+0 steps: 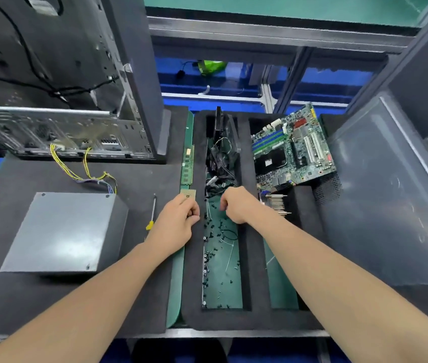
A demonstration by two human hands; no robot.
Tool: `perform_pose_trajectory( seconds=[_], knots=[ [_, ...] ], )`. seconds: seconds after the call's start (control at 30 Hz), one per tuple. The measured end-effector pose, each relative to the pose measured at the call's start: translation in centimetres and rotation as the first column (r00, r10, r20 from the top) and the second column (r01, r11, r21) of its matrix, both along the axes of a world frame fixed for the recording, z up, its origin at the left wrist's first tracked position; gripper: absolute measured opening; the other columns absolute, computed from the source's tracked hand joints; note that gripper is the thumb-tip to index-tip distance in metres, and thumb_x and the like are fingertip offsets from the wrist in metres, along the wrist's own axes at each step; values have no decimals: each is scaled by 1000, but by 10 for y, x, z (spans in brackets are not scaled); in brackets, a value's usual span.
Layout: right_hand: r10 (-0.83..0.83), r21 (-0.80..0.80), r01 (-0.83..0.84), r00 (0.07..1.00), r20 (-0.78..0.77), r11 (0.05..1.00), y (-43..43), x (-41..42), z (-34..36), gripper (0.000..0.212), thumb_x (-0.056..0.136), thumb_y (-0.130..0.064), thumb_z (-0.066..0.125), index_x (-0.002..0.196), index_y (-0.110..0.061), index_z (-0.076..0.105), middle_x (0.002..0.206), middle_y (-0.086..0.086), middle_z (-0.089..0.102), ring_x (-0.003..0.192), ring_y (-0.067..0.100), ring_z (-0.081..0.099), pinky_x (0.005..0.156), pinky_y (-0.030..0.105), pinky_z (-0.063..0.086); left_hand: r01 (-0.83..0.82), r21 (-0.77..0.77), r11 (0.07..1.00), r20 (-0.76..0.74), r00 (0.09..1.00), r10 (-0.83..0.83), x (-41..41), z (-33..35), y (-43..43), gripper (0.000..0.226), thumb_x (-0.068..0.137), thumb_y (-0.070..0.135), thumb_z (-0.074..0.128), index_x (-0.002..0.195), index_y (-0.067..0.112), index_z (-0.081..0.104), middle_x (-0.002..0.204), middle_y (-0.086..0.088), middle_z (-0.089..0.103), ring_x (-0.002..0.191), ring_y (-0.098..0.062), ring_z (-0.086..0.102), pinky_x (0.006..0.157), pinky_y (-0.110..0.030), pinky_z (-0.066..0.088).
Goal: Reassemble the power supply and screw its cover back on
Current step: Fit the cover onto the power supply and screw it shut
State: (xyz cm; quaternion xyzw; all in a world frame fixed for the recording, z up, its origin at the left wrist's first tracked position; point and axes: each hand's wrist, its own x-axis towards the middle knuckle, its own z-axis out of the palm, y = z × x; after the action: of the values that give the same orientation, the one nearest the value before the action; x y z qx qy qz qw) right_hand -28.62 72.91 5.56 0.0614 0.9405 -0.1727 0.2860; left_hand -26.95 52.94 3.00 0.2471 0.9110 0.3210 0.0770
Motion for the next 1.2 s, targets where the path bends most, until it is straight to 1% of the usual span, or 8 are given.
perform_pose_trajectory(
  seconds=[0.13, 0.37, 0.5, 0.7, 0.87, 1.07, 1.13, 1.2],
  knots=[
    [129, 59, -141, 977, 168, 988, -13, -10, -17, 26, 94, -4, 66, 120, -5, 70, 122, 14, 71, 109, 31, 69, 95, 40, 58, 13, 27, 1000, 40, 999, -14, -4, 1, -3, 22, 92, 5, 70, 84, 21, 56, 92, 5, 53, 83, -16, 53, 79, -31, 43],
    [105, 100, -125, 978, 180, 987, -27, 0, -43, 18, 96, -17, 66, 111, -8, 70, 115, 11, 71, 93, 28, 67, 76, 29, 51, 22, 42, 999, 43, 999, -23, -4, 1, -4, 16, 93, 4, 69, 87, 16, 60, 93, 5, 52, 85, -17, 53, 79, -30, 44],
    [24, 179, -38, 996, 83, 983, -29, -3, -49, 7, 90, -3, 67, 92, -5, 61, 109, 14, 65, 98, 31, 69, 75, 31, 52, 23, 55, 998, 54, 998, -26, -4, 1, -5, 16, 93, 5, 69, 87, 17, 60, 92, 6, 51, 84, -15, 52, 79, -28, 43],
    [-2, 187, 0, 1000, 9, 982, -31, -2, -50, 17, 86, 10, 61, 92, -4, 56, 106, 17, 66, 104, 38, 70, 70, 35, 49, 19, 54, 998, 63, 998, -22, -5, -2, -6, 15, 94, 6, 69, 88, 18, 60, 91, 10, 50, 84, -12, 52, 76, -20, 37],
    [-22, 180, 17, 999, 26, 984, -29, 1, -50, 18, 89, 10, 58, 104, 0, 61, 114, 17, 62, 104, 37, 66, 75, 36, 51, 21, 47, 999, 61, 998, -24, -6, -4, -7, 15, 94, 8, 69, 88, 19, 60, 91, 11, 49, 85, -10, 52, 76, -12, 38],
    [-193, -77, 194, 981, 21, 978, -18, -5, -38, 18, 92, 3, 65, 105, -6, 74, 115, 15, 71, 103, 31, 71, 93, 36, 59, 15, 42, 999, 53, 998, -18, -6, -6, -7, 18, 93, 9, 70, 87, 22, 60, 88, 15, 48, 85, -6, 52, 74, -9, 36],
    [-329, -271, 340, 940, 88, 900, -12, -5, -29, 22, 87, 12, 68, 92, -9, 71, 109, 20, 70, 99, 36, 73, 89, 43, 62, 12, 42, 999, 46, 999, -14, -7, -6, -7, 20, 93, 9, 71, 86, 24, 60, 88, 16, 48, 85, -4, 52, 73, -9, 36],
    [-456, -459, 485, 871, 181, 744, -3, -2, -18, 28, 84, 19, 67, 87, -9, 64, 103, 26, 70, 88, 36, 73, 82, 51, 64, 5, 55, 998, 48, 999, -8, -7, -5, -7, 18, 91, 8, 72, 88, 23, 63, 87, 16, 49, 83, -1, 52, 73, -9, 36]
  ],
)
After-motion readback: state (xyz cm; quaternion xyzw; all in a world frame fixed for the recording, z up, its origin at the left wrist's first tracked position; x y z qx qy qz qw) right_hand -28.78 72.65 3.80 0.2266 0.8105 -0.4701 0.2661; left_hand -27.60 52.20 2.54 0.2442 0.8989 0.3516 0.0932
